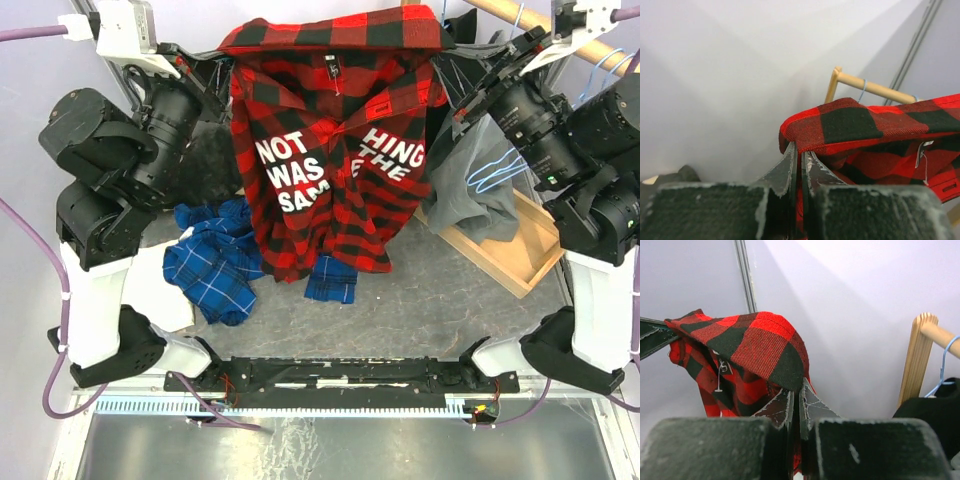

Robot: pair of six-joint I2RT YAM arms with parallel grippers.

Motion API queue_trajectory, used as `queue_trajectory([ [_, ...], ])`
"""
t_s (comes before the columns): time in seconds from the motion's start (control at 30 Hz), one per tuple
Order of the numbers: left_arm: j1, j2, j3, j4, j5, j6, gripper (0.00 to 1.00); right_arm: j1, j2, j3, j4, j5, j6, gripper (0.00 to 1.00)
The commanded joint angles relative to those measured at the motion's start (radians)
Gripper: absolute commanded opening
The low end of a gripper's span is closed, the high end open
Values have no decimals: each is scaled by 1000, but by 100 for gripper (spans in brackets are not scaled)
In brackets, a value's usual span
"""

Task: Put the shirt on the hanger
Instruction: Adjust the shirt at the center of the board.

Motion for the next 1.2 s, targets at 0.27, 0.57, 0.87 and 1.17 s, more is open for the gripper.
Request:
queue_trajectory([
  [0.27,11,-154,-398,34,-158,43,3,-8,-54,-204,-101,58,3,0],
  [0.57,33,-311,-1061,62,-133,-207,3,-8,-91,-799,36,26,151,0],
  [0.87,146,-299,-1518,208,89,-377,3,-8,9,-1154,195,91,178,0],
  [1.17,229,-300,-1508,196,211,-332,32,-9,31,-1150,222,42,175,48],
])
